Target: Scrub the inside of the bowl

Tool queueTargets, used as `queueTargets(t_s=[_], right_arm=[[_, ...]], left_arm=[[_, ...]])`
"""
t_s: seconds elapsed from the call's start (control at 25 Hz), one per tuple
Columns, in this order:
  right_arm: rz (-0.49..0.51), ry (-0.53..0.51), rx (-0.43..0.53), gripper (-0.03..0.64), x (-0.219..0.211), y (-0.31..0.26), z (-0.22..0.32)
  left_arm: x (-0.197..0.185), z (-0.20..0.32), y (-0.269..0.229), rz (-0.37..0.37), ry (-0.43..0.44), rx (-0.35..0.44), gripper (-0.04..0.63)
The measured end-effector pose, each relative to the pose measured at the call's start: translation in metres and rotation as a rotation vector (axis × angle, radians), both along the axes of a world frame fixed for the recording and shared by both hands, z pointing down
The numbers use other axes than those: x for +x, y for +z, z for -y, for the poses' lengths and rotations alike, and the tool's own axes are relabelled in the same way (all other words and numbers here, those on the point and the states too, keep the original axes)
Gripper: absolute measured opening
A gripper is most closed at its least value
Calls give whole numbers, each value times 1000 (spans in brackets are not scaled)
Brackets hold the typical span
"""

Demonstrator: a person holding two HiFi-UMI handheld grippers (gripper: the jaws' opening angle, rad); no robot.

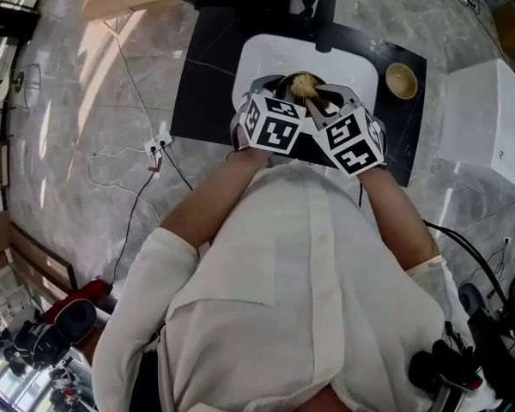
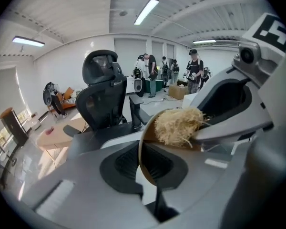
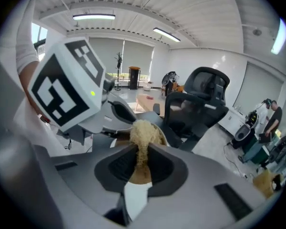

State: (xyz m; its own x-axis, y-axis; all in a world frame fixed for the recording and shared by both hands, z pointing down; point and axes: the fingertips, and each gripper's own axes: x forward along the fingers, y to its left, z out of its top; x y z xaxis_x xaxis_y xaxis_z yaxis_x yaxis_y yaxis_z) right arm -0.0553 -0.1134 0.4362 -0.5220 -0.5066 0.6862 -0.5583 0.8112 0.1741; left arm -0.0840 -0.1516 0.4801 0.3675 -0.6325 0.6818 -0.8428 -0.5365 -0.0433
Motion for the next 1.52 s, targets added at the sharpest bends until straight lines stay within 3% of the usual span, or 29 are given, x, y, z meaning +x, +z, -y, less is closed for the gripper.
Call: queueTargets(t_s=[0.2, 0.36, 0.6, 0.76, 0.96, 1.12, 1.36, 1.52], right_arm=[[-108, 78, 47, 48, 8, 3, 9], [-113, 166, 27, 48, 19, 16, 8], [147, 291, -192, 48, 12, 35, -2], [217, 265, -268, 48, -1, 33, -10], [224, 236, -207, 48, -2, 16, -7], [185, 218, -125, 48, -3, 2, 3], [164, 286, -127, 48, 9, 4, 9], [210, 331, -188, 48, 14, 18, 3]], left_arm=[[3, 1, -12, -4, 34, 59, 11], [9, 2, -24, -31, 39, 114, 17], [14, 6, -33, -46, 54, 175, 18], [17, 1, -33, -87, 65, 154, 17], [9, -1, -27, -160, 28, 73, 17], [0, -3, -16, -144, 22, 43, 12], [-6, 0, -21, -87, 16, 99, 15], [-6, 0, -23, -83, 14, 119, 18]])
